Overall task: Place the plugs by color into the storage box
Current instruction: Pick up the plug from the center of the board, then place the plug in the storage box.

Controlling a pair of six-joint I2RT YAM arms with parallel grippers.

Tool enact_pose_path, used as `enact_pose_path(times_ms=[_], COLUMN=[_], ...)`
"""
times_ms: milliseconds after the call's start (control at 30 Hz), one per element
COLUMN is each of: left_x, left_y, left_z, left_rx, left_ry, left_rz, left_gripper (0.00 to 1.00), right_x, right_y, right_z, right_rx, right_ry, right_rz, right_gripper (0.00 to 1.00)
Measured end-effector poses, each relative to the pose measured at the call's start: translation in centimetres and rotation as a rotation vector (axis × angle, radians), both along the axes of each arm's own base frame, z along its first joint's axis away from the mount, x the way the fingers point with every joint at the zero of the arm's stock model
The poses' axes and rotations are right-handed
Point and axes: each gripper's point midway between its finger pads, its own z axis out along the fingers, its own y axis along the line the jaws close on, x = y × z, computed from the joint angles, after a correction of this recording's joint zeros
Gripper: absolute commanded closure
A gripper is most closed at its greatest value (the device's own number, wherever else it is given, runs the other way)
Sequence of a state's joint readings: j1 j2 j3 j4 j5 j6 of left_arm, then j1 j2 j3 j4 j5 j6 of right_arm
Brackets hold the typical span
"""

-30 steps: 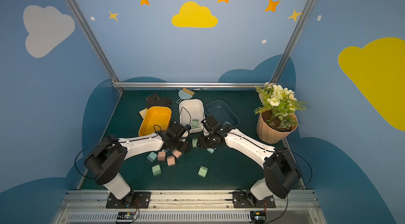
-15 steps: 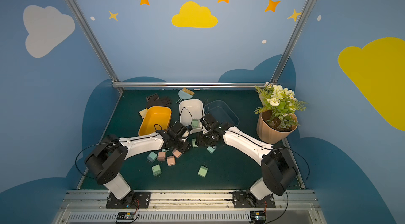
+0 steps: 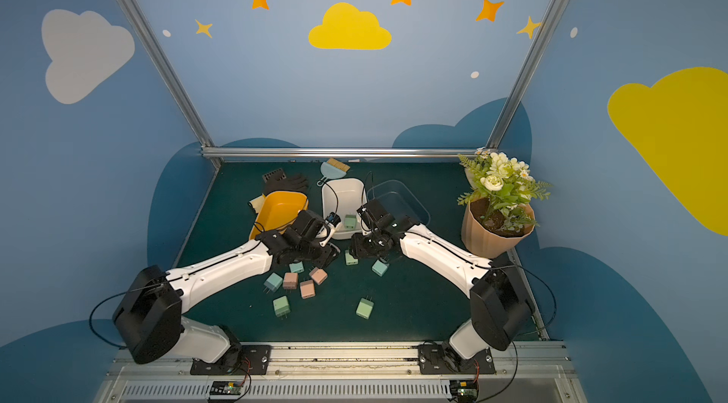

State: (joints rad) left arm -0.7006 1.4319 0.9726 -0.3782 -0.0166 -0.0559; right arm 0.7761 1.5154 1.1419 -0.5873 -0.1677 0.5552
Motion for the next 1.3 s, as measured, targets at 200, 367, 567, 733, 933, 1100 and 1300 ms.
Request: enact_pose_path(times_ms=[200, 367, 567, 733, 933, 1100, 1300], left_x=[0.1, 1.1, 2.2, 3.2, 6.0, 9.8, 11.4], left_y=[2.1, 4.6, 7.0, 8.6, 10.2, 11.2, 12.1], left_z=[3.6, 6.4, 6.5, 5.6, 4.0, 3.5, 1.4], left_rx=[-0.029, -0.048, -0.041, -0.033, -0.007, 0.009, 0.054], left_ry=[-0.074, -0.162, -0.179, -0.152, -0.098, -0.069, -0.036], left_rz=[0.021, 0.082, 0.151, 0.186, 0.223, 0.271, 0.292], left_gripper=[0.60, 0.60, 0.60, 0.60, 0.60, 0.61, 0.59], right_x=[-0.3, -0.6, -1.1, -1.3, -1.2, -1.4, -1.3], right_y=[-0.3, 0.0, 0.5, 0.9, 1.7, 2.4, 2.8], right_z=[0.6, 0.6, 0.8, 1.1, 1.4, 1.7, 2.1], right_rx=[0.012, 0.005, 0.003, 0.003, 0.005, 0.009, 0.004], right_ry=[-0.024, -0.034, -0.040, -0.052, -0.062, -0.069, -0.075], right_rz=[-0.009, 0.001, 0.018, 0.034, 0.045, 0.061, 0.080], right_gripper=[0.52, 0.52, 0.52, 0.51, 0.52, 0.52, 0.52])
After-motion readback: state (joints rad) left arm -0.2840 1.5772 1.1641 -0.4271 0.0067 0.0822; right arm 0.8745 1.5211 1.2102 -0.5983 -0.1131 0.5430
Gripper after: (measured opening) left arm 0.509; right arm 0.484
